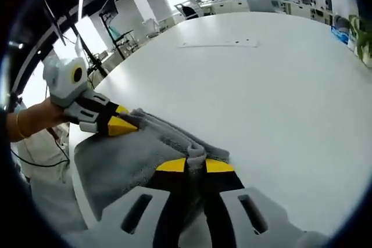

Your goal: Fold the towel on the table until its edges align and the towel forms a compact rectangular stack.

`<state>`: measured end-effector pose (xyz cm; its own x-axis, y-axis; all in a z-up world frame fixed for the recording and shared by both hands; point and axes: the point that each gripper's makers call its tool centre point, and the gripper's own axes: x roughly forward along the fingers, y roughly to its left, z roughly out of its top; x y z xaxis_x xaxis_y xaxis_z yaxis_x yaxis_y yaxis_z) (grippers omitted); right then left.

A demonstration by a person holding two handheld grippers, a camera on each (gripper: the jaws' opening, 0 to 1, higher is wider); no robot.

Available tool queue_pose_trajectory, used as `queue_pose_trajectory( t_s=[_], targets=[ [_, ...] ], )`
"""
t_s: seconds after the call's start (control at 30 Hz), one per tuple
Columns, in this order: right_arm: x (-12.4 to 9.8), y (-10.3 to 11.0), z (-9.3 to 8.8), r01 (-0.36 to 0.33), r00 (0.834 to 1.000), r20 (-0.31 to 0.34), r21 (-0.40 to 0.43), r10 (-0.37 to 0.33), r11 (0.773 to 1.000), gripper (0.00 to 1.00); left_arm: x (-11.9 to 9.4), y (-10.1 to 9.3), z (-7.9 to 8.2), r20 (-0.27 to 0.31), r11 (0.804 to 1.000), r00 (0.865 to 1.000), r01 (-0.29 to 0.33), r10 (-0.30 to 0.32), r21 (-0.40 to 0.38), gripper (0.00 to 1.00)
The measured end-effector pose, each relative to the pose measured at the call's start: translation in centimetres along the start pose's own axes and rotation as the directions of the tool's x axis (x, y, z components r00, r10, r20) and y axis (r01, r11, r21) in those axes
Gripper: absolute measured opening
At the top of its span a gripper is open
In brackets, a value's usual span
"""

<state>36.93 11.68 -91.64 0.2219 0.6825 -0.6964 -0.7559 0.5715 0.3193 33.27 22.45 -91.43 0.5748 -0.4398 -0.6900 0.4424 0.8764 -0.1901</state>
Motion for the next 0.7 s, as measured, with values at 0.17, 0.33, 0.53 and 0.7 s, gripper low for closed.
queue_pose_trajectory(
  t_s=[0.17, 0.33, 0.53, 0.7],
  targets=[
    [0.0, 0.0, 0.0, 0.004, 1.0, 0.015, 0.02, -0.004, 1.0, 0.07, -0.1, 0.0, 0.0, 0.007, 1.0, 1.0, 0.009, -0.009, -0.017, 0.06],
    [-0.1, 0.2, 0.1, 0.021, 0.999, 0.028, 0.012, -0.022, 1.0, 0.07, -0.1, -0.1, 0.0, 0.01, 1.0, 1.0, 0.004, -0.004, -0.011, 0.06],
    [-1.1, -0.3, 0.6, 0.044, 0.998, 0.035, 0.05, -0.046, 0.998, 0.12, -0.5, -0.2, 0.7, 0.022, 0.994, 0.999, -0.048, 0.046, 0.094, 0.08],
    [-2.1, -1.2, 0.9, 0.08, 0.995, 0.056, 0.061, -0.083, 0.995, 0.22, -2.4, 1.5, 0.9, 0.137, 0.992, 0.985, -0.096, 0.106, -0.079, 0.19]
  ],
)
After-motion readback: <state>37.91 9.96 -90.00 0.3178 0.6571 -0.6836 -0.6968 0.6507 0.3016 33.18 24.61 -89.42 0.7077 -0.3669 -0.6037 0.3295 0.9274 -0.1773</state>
